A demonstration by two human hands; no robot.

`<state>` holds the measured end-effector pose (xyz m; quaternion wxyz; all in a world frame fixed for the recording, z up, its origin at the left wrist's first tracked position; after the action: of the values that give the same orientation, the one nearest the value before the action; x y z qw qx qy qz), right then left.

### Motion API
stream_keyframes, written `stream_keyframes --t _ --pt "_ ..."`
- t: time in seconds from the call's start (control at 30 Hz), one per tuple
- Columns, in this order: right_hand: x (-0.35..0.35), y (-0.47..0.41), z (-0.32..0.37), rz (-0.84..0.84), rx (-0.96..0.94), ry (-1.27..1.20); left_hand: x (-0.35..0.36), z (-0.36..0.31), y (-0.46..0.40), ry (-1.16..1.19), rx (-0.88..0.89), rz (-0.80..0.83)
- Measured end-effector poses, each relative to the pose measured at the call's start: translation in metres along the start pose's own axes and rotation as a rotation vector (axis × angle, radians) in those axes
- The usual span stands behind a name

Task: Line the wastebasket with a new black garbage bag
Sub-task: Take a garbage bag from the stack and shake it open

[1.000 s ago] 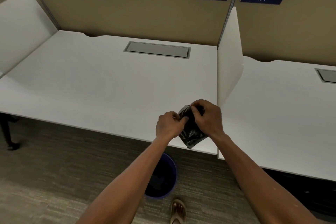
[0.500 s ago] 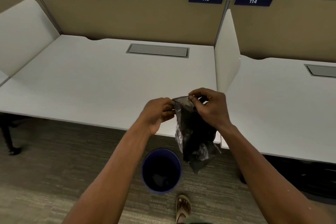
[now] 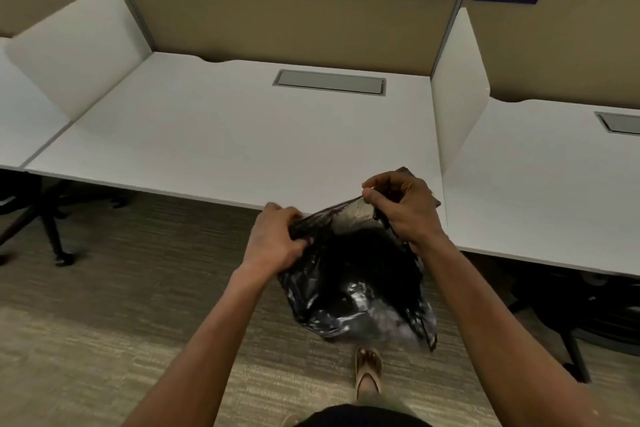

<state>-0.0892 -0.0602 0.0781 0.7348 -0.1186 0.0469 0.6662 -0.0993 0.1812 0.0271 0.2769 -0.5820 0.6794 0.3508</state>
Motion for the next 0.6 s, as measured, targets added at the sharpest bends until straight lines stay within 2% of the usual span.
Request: stream_keyframes --t 0.07,0.17,0.27,0.37,0.47,0.53,0.6 --pt "0.005 0.016 -0.003 0.01 -0.017 0.013 0.009 0.04 0.017 0.057 -0.14 0.014" --pt "0.014 0.048 -0.021 0.169 0.001 0.163 0.042 0.08 0.047 0.376 -0.276 0.237" --pt "0.023 0.077 -0.053 0.329 -0.024 0.628 0.045 0.091 0.067 0.566 -0.236 0.286" --pt "0.023 0.093 -0.068 0.286 0.005 0.851 0.043 0.09 0.085 0.598 -0.166 0.357" --pt "0.025 0.101 -0.075 0.319 0.188 0.7 0.034 0.09 0.096 0.572 -0.096 0.367" --pt "0.035 0.106 -0.082 0.44 0.282 0.491 0.024 0.094 0.098 0.627 -0.087 0.326" --pt "0.044 0.113 -0.08 0.59 0.278 0.438 0.014 0.099 0.098 0.675 -0.093 0.255"
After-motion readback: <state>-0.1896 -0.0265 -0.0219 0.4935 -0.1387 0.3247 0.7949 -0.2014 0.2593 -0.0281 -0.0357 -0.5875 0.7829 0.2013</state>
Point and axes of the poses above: each hand's wrist, its own y-axis away from the middle knuckle, its own x-axis out of the palm, z = x × y, the point moved 10 cm from there along -y, towards the middle knuckle, and after that the axes turned 1 degree about -z, right-handed, at the moved point
